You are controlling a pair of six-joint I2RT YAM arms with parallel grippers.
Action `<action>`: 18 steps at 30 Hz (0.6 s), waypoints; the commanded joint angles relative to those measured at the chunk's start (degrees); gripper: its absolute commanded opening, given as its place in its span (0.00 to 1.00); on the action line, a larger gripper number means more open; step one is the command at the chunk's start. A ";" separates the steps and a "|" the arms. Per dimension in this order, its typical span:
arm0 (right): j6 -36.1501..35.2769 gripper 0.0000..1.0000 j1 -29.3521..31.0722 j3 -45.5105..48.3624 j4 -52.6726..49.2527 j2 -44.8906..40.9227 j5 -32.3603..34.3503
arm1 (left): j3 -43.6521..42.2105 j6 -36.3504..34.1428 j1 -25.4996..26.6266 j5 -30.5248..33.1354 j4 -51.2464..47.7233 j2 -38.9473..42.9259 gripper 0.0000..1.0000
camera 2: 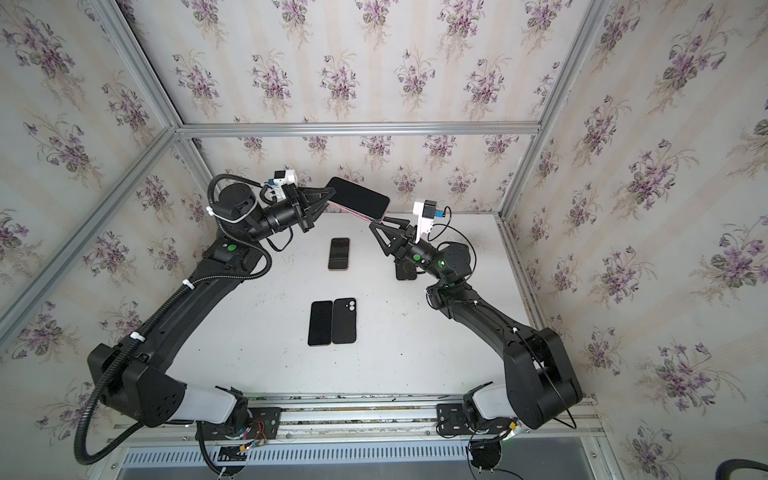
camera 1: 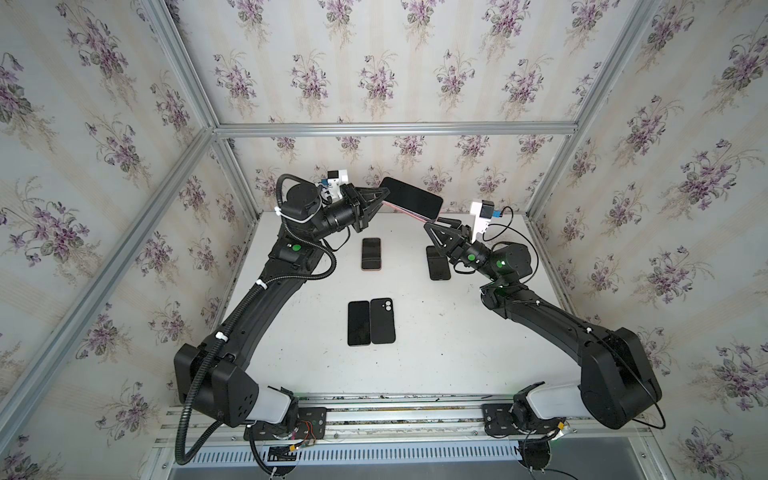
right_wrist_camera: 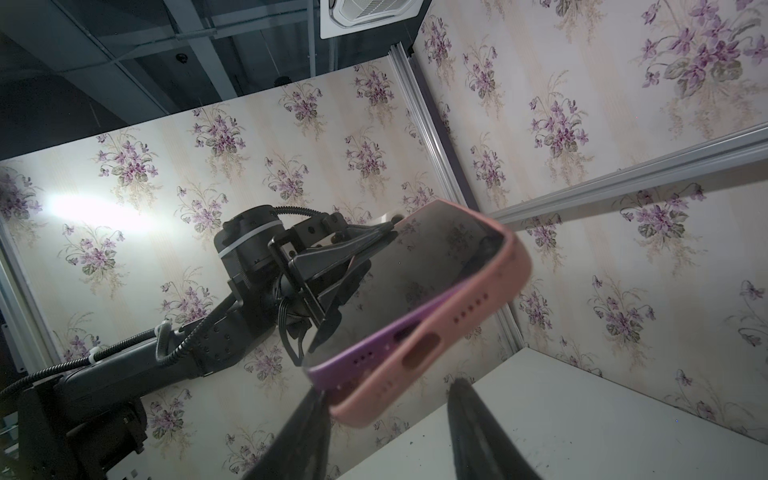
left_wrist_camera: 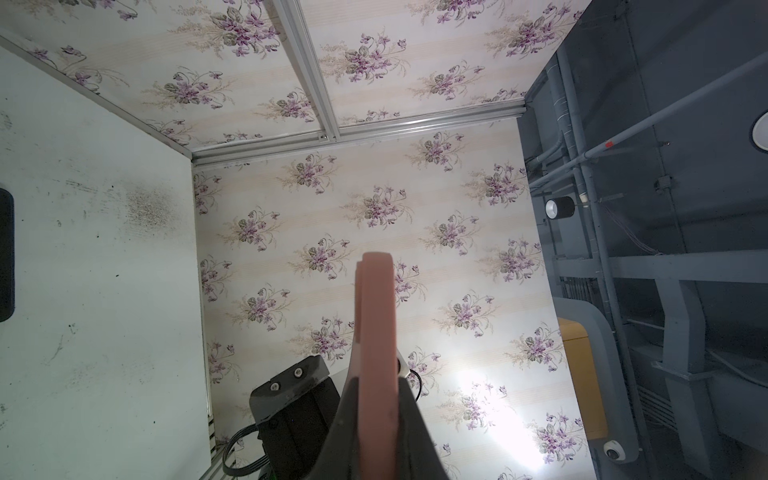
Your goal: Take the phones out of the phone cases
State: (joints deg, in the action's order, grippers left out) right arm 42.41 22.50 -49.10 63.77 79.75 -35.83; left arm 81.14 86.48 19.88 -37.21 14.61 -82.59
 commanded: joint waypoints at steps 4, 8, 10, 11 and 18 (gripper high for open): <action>-2.80 0.53 -0.18 0.46 -6.25 -0.80 4.57 | 0.20 4.49 0.25 -5.46 8.68 0.06 0.00; -2.42 0.61 -1.22 3.81 -7.16 -3.54 3.94 | 1.82 1.17 -0.48 -7.27 5.75 -0.43 0.00; -2.91 0.65 -2.61 6.23 -9.55 -6.29 3.15 | 3.67 -3.78 -1.51 -8.68 1.18 -0.38 0.00; -3.39 0.66 -3.70 7.44 -11.33 -8.11 2.45 | 5.12 -6.97 -2.12 -10.06 -1.69 -0.60 0.00; -24.98 0.69 -7.16 6.71 -42.14 -19.46 -7.66 | 21.87 -44.13 -3.37 -17.95 -36.22 -4.49 0.00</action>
State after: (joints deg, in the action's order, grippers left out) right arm 30.26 15.53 -40.47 37.41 62.57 -37.47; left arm 98.48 63.37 16.51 -50.04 -4.58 -86.02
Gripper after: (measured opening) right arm 0.692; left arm 0.134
